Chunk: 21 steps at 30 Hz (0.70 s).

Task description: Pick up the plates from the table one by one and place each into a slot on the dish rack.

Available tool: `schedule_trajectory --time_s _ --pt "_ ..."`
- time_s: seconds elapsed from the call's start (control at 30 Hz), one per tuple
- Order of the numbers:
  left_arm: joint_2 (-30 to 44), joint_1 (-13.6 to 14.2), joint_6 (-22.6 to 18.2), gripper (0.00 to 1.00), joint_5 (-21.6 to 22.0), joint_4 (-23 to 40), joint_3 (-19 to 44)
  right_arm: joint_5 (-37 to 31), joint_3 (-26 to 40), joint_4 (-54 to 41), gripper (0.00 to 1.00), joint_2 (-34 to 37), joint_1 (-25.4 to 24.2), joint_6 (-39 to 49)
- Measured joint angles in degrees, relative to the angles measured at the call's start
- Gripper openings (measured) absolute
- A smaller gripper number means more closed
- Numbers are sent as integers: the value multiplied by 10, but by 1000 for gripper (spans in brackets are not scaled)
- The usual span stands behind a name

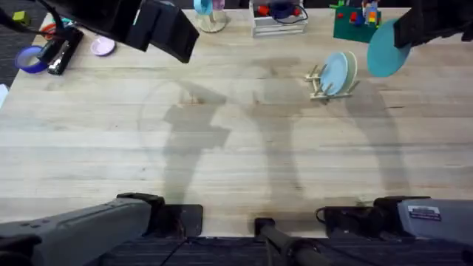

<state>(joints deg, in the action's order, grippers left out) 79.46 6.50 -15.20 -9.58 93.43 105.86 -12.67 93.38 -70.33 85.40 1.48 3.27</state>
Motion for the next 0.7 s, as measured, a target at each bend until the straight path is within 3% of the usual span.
schedule_trajectory --time_s 0.7 --pt "0 0 0 995 0 0 0 0 0 28 28 55 0 0"
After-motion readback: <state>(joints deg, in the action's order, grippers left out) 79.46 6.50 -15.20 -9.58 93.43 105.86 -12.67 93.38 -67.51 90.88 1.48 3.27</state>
